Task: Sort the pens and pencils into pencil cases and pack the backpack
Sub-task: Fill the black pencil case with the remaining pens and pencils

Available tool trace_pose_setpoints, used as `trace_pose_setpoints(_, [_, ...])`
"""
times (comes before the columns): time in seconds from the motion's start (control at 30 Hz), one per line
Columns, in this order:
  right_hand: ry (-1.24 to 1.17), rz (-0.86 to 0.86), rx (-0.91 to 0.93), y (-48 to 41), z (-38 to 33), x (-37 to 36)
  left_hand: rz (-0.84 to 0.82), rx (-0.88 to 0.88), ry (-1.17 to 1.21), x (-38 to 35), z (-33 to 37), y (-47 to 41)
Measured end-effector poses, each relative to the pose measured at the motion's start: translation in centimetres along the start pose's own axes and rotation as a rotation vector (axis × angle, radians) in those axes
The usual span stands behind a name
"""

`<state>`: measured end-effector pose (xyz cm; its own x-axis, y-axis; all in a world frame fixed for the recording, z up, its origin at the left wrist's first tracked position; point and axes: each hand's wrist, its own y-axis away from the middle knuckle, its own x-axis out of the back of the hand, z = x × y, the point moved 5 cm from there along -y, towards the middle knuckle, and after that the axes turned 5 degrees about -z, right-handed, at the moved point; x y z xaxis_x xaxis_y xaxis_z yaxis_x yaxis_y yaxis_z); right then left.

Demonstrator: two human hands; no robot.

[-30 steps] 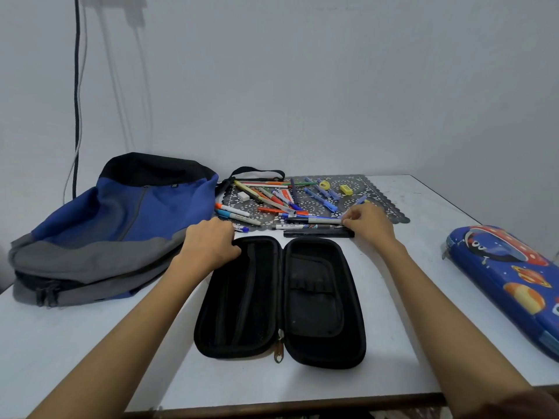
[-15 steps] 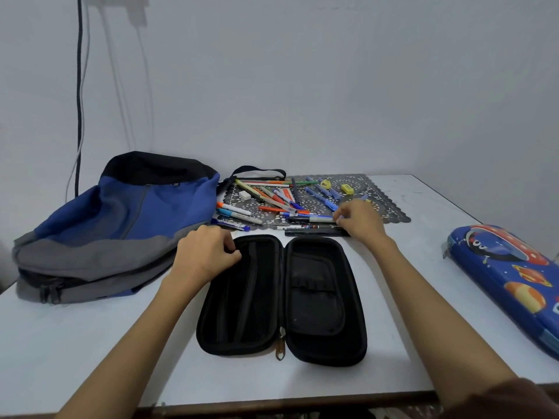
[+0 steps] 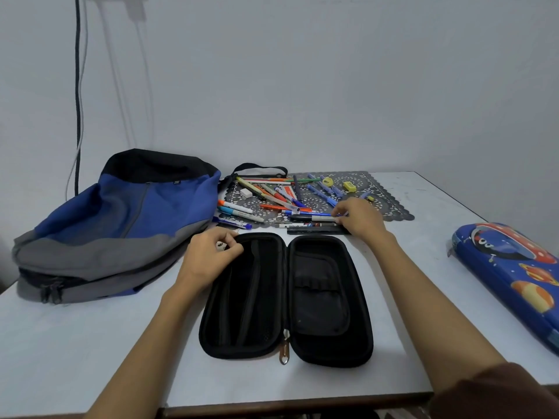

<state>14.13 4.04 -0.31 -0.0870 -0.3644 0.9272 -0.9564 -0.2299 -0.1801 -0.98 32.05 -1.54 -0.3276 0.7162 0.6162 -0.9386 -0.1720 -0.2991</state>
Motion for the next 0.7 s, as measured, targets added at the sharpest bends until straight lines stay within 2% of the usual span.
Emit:
trace_pose_setpoints(0.17, [0.054,-0.002,0.034,-0.1,-0.1,0.0,0.029,0.014,0.048,0.0,-0.7,-0.1])
trace_pose_setpoints(0.33, [-0.23,0.021,0.005,-0.4,0.7,0.5,0.04,0.042,0.089,-0.1,-0.8,-0.2])
trace_pose_setpoints(0.4, [-0.275,-0.005,0.006,-0.4,0.7,0.5,0.043,0.038,0.092,0.0,-0.8,-0.3])
trace_pose_setpoints(0.57, [0.004,-0.193,0.03,-0.5,-0.3,-0.3,0.042,0.044,0.106,-0.1,-1.0,-0.3])
trace_pose_setpoints(0.7, [0.127,-0.158,0.119,-0.3,-2.1,-0.2,0.033,0.032,0.091,-0.2,-0.9,-0.4])
